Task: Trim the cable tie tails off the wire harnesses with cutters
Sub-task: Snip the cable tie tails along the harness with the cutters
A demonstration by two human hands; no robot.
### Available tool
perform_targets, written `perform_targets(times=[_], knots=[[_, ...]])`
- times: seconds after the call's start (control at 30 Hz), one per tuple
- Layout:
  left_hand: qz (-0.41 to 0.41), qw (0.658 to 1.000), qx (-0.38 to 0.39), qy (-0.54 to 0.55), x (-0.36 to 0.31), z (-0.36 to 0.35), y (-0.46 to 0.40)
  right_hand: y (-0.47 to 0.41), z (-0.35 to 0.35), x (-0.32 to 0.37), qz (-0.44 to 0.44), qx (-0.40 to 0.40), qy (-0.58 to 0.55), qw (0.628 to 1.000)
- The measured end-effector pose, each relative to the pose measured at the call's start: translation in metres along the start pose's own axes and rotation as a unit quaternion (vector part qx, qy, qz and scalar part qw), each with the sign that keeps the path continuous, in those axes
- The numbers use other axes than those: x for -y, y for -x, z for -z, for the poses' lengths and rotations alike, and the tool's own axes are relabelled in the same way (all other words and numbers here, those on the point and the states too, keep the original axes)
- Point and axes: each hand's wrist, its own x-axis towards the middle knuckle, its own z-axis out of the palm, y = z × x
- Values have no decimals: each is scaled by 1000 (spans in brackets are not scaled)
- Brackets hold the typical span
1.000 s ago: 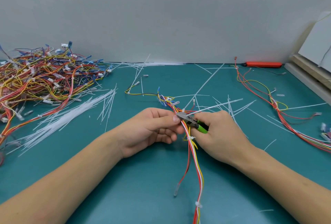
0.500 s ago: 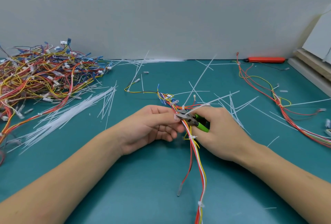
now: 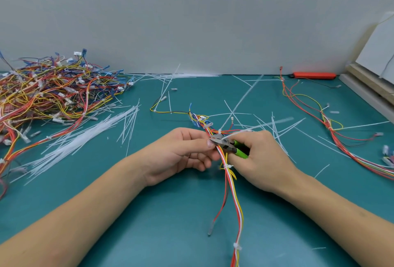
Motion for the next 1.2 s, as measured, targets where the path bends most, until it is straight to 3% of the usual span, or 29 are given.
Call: perform_targets(times=[0.47, 0.97, 1.2], knots=[[-14, 1000, -1, -3, 5, 2, -4, -4, -1, -5, -6, 12, -26, 1000], [-8, 1000, -17, 15, 6, 3, -5, -7, 1, -1, -42, 15, 71, 996], [-3, 1000, -18, 22, 3, 1, -2, -4, 1, -1, -53, 1, 40, 998]])
